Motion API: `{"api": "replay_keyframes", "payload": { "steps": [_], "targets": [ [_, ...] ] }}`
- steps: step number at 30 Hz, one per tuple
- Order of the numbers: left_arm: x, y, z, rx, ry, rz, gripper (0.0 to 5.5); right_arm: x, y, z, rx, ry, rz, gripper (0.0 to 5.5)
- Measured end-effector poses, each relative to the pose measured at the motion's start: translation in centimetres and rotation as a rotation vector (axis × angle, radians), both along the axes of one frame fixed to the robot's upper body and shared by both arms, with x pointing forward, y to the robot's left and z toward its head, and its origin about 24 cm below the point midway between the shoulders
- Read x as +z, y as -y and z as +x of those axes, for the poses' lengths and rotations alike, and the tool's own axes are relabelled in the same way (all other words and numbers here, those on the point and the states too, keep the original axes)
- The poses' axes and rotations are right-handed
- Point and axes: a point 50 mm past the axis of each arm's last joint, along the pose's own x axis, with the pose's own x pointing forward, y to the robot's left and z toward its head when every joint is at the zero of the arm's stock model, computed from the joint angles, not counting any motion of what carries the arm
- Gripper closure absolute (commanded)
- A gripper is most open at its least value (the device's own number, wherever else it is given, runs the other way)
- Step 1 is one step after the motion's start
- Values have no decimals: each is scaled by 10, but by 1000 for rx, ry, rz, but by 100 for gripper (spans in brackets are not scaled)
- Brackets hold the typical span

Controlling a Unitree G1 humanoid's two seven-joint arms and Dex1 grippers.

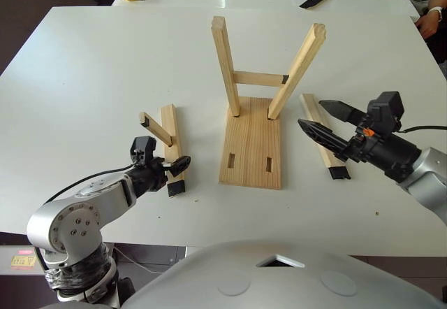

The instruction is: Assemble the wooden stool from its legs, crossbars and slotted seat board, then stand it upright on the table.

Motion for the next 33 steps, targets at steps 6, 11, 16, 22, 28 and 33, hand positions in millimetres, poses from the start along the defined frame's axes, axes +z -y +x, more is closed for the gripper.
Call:
{"api": "replay_keyframes", "payload": {
  "steps": [6,11,16,22,28,33],
  "targets": [
    [-1,-6,-2,-12,-24,30,267,-3,1,3,-12,-7,-15,164],
    [-3,-12,1,8,-37,22,338,-5,2,4,-28,-4,-13,164],
    [-2,-21,11,23,-45,33,340,-6,3,5,-47,-2,-21,164],
    [-1,-43,35,104,-8,105,340,-7,5,8,-64,-4,-23,164],
    [5,-64,69,213,54,132,349,-4,9,19,-67,4,2,164],
    [65,-69,124,295,365,65,349,2,13,30,-71,19,30,164]
  ]
}}
